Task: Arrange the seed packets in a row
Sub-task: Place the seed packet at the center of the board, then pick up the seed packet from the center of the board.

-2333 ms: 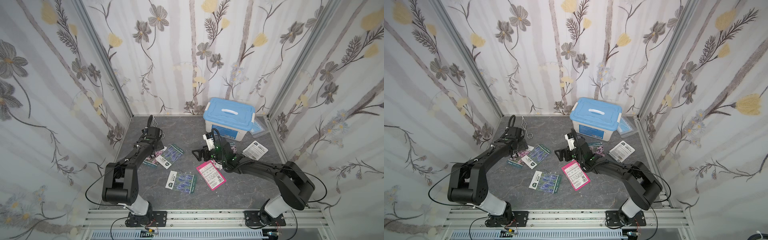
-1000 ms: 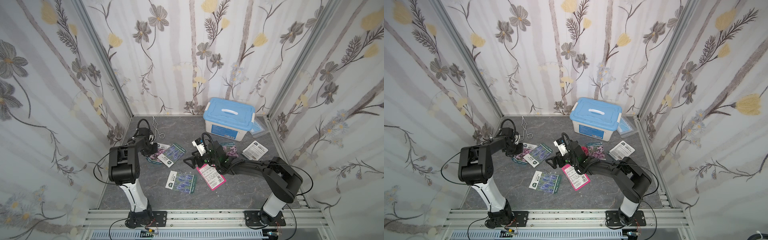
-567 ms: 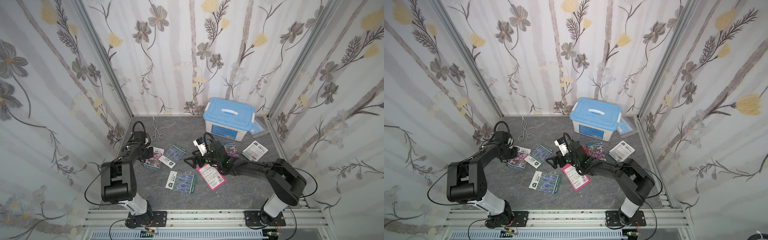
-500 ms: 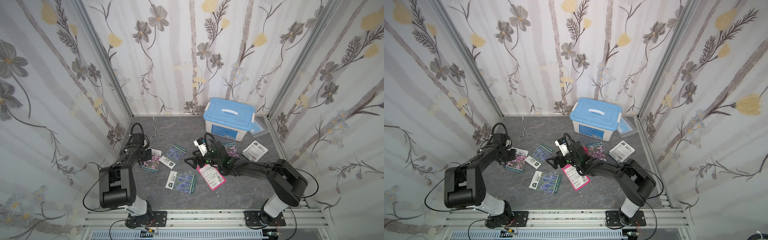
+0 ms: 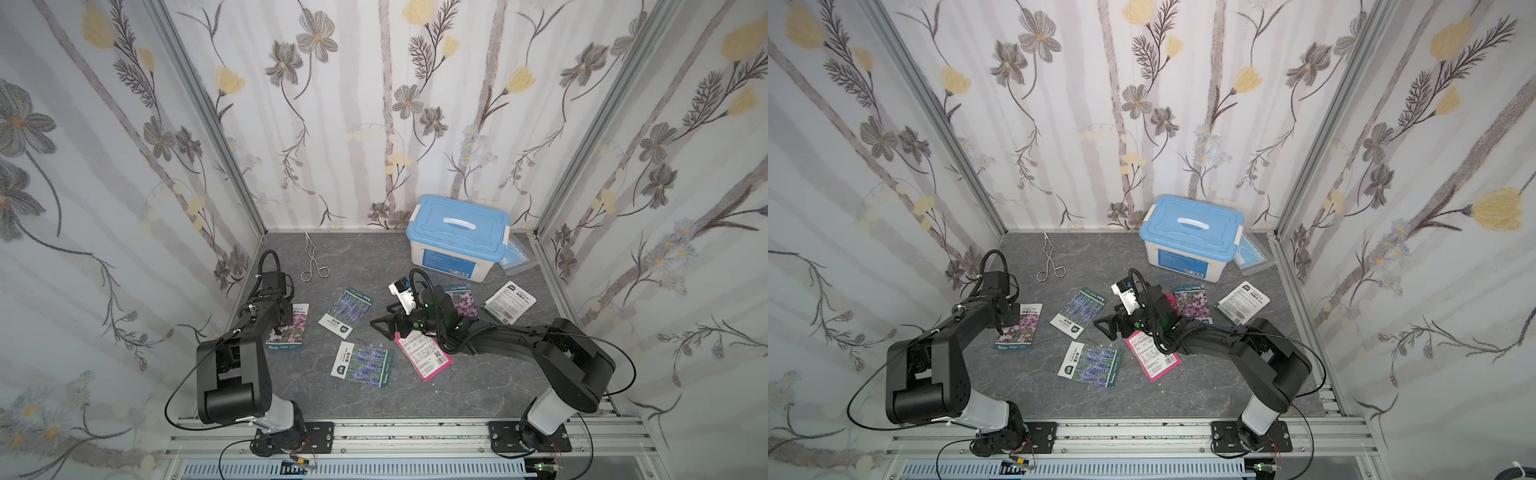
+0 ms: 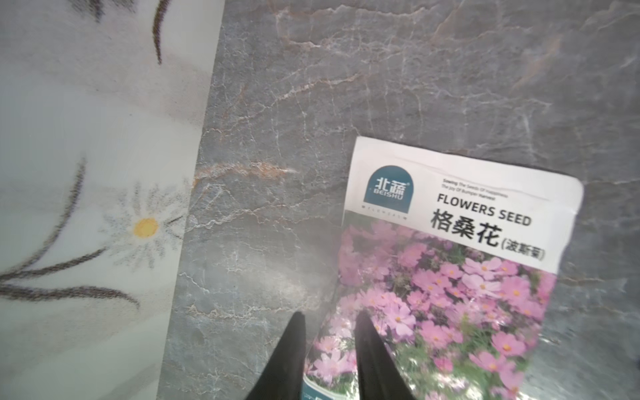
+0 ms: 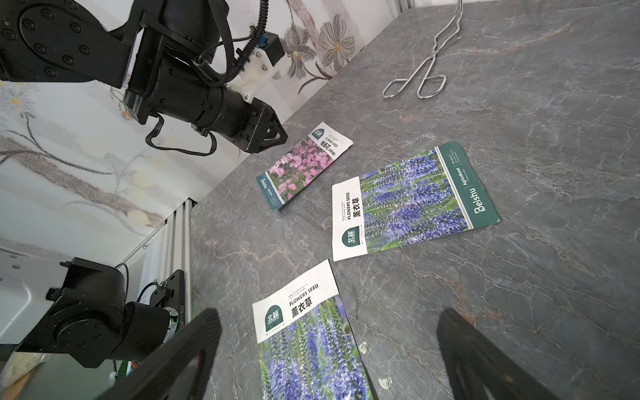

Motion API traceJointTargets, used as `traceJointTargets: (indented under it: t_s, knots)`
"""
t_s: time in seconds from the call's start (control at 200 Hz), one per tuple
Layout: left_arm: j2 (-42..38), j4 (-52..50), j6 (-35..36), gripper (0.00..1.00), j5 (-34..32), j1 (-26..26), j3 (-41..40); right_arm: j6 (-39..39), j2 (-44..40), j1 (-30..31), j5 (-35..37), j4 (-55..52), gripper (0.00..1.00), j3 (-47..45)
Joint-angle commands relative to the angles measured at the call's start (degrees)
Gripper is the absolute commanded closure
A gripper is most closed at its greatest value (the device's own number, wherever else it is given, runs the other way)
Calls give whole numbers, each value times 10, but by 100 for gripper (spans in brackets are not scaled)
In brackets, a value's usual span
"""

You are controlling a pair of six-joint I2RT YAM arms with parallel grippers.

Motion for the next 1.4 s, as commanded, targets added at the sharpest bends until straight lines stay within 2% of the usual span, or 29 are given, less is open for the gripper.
traceJointTargets:
  t_s: [0.0,0.05,0.09,0.215,0.365,0.505,0.59,0.624,0.804,0.924,1.104,1.264,1.394]
  knots:
    - [-6,24,11,56,-36,2,4,-5,9,1,0,31,1,4]
    - [-12,30,8,45,-46,2,4,-5,12,1,-1,31,1,6]
    - [-21,35,3,41,-60,2,6,-4,13,1,-2,32,1,7]
    - [-62,45,-17,38,-66,-1,21,-1,5,1,1,31,1,3]
    - [-69,-16,-84,36,-7,-37,76,5,-12,-5,2,22,1,3]
    - [-38,-82,-157,33,48,-112,112,28,-21,-28,-4,29,1,-5]
    - [-10,-106,-178,31,71,-165,131,39,-11,-37,-6,17,1,1]
    - [3,-115,-186,30,77,-187,141,43,-9,-58,-3,9,1,1]
    - [46,-103,-221,26,98,-301,167,90,-37,-94,73,-27,1,-26]
    - [78,-76,-245,26,119,-381,190,112,-90,-127,142,-84,2,-65]
    - [147,-11,-284,25,143,-499,229,154,-209,-189,173,-79,2,-189]
    - [245,64,-332,25,173,-572,281,178,-311,-239,197,-88,2,-269]
    - [327,96,-361,25,187,-607,342,183,-366,-274,215,-108,2,-302]
